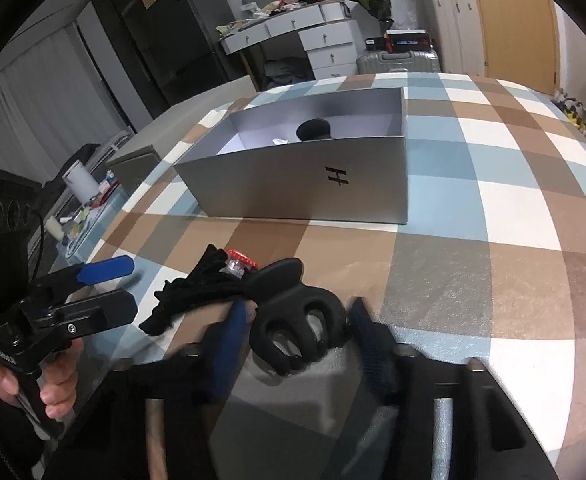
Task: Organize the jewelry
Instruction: 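Grasp the black claw clip with the right gripper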
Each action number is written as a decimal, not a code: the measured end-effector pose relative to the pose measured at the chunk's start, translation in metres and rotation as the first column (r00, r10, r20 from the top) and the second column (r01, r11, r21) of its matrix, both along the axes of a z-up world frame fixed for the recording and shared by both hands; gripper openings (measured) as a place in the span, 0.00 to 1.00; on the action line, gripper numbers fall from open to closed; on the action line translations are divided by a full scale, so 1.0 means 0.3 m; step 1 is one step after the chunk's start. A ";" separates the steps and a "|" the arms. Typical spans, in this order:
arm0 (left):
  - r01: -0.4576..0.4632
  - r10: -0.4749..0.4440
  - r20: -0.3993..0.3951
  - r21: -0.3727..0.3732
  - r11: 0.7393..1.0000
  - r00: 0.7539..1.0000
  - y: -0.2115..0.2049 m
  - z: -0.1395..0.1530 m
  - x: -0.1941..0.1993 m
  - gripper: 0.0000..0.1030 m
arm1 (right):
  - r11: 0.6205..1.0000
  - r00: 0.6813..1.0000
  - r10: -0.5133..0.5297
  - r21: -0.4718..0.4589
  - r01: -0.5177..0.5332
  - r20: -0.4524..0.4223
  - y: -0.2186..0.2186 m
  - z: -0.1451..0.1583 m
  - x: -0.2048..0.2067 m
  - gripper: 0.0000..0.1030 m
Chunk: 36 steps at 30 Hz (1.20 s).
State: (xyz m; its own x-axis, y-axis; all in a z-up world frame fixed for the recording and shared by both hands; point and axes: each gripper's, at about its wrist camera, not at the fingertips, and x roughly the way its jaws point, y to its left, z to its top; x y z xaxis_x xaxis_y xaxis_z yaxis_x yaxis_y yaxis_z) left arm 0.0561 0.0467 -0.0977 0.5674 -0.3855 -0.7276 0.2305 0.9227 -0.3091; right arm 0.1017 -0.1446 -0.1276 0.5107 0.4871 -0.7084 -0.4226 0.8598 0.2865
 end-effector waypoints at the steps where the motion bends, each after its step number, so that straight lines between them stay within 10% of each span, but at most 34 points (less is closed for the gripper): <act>1: -0.002 0.002 -0.019 0.003 1.000 1.000 0.000 -0.006 0.003 0.99 | 1.000 1.000 -0.005 -0.001 0.005 0.004 -0.001 0.002 -0.001 0.46; 27: 0.097 -0.093 -0.036 0.124 0.988 0.995 -0.125 0.071 0.120 0.99 | 0.989 0.995 -0.090 0.119 0.084 0.047 -0.142 0.044 -0.046 0.46; 36: 0.176 -0.160 -0.134 0.115 0.978 0.978 -0.174 0.025 0.176 0.52 | 0.984 0.994 -0.099 0.153 0.092 0.037 -0.172 0.037 -0.033 0.46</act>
